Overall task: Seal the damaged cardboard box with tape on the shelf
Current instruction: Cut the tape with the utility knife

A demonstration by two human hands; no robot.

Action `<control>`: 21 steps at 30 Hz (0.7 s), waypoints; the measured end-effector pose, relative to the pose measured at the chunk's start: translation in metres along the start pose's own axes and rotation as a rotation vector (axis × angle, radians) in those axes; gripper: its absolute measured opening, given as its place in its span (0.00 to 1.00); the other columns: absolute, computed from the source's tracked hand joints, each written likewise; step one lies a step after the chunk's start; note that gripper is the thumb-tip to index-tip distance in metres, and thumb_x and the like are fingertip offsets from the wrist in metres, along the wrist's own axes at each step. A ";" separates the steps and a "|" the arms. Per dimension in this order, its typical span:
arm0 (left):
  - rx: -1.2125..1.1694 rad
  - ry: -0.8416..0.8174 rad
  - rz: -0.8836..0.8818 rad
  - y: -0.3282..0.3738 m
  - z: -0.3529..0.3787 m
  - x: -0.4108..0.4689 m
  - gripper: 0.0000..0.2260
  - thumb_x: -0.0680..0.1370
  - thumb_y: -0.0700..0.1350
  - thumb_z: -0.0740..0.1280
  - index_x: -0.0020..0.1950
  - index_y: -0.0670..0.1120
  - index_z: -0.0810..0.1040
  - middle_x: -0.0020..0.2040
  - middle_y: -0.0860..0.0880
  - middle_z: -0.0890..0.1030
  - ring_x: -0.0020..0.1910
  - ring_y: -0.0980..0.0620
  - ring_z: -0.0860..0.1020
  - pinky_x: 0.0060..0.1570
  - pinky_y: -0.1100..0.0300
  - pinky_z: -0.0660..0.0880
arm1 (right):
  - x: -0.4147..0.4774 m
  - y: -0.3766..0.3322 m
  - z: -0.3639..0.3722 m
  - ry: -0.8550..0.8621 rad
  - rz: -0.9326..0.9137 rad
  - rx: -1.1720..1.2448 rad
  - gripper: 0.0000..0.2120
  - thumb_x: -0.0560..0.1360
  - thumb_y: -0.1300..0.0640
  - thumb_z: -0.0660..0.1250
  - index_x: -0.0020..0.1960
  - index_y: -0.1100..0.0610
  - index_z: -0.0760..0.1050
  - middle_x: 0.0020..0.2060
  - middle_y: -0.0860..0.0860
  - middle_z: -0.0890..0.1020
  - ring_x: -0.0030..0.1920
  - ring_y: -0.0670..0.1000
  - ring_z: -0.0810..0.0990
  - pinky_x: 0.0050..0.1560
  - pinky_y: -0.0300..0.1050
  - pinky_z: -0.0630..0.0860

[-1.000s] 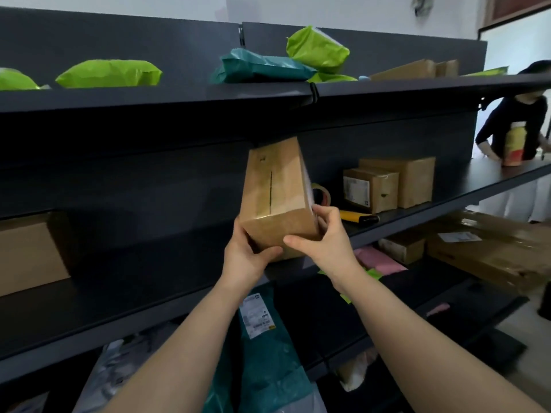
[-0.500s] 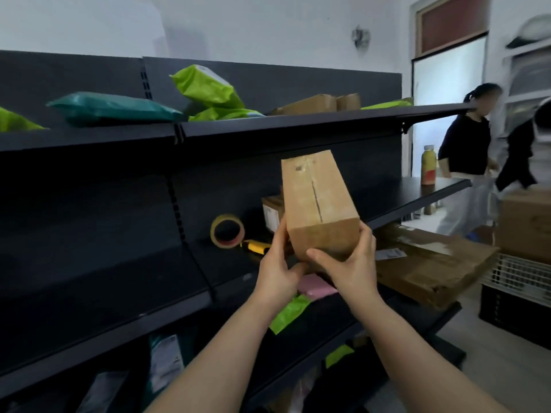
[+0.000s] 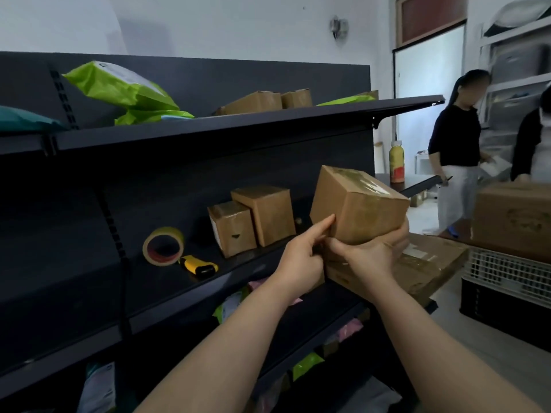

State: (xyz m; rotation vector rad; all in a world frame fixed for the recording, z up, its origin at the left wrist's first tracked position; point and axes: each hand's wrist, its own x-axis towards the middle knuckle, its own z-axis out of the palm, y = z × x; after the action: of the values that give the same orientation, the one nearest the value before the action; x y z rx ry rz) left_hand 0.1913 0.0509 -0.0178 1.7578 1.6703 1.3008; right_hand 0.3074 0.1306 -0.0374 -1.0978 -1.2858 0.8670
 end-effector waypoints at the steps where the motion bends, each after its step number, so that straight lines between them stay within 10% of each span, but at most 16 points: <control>1: -0.018 0.024 0.016 0.000 0.000 0.005 0.33 0.78 0.29 0.58 0.73 0.61 0.69 0.72 0.56 0.71 0.71 0.60 0.68 0.71 0.54 0.68 | 0.006 0.002 0.004 0.018 -0.017 0.017 0.66 0.53 0.46 0.83 0.73 0.42 0.38 0.70 0.55 0.55 0.72 0.58 0.58 0.72 0.63 0.61; 8: 0.084 0.985 -0.203 -0.037 -0.059 0.051 0.28 0.76 0.31 0.61 0.73 0.51 0.66 0.70 0.49 0.69 0.65 0.51 0.70 0.63 0.57 0.69 | 0.014 -0.015 0.057 -0.220 -0.273 0.223 0.64 0.54 0.49 0.82 0.72 0.38 0.38 0.70 0.48 0.56 0.71 0.51 0.60 0.71 0.54 0.63; 12: 0.044 0.842 -0.435 -0.086 -0.110 0.073 0.36 0.75 0.33 0.62 0.79 0.52 0.53 0.79 0.45 0.55 0.74 0.40 0.62 0.70 0.47 0.66 | 0.019 -0.017 0.088 -0.298 -0.298 0.251 0.63 0.57 0.51 0.83 0.73 0.42 0.38 0.69 0.46 0.57 0.68 0.46 0.59 0.65 0.45 0.62; 16: 0.044 0.646 -0.481 -0.113 -0.129 0.084 0.35 0.77 0.37 0.63 0.78 0.60 0.55 0.72 0.45 0.68 0.63 0.43 0.74 0.62 0.47 0.76 | 0.031 -0.012 0.102 -0.275 -0.239 0.271 0.63 0.57 0.53 0.83 0.75 0.46 0.38 0.72 0.50 0.56 0.68 0.46 0.59 0.67 0.44 0.60; 21: 0.150 0.784 -0.418 -0.106 -0.119 0.081 0.38 0.75 0.35 0.64 0.79 0.58 0.51 0.77 0.45 0.59 0.70 0.42 0.66 0.62 0.51 0.73 | 0.035 -0.019 0.110 -0.333 -0.296 0.337 0.62 0.57 0.51 0.82 0.74 0.44 0.40 0.70 0.48 0.57 0.69 0.48 0.61 0.69 0.47 0.64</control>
State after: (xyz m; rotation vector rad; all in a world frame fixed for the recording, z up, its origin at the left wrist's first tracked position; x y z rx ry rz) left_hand 0.0230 0.1121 -0.0146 0.8889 2.4225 1.8027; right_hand 0.2015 0.1733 -0.0148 -0.4944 -1.4635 1.0210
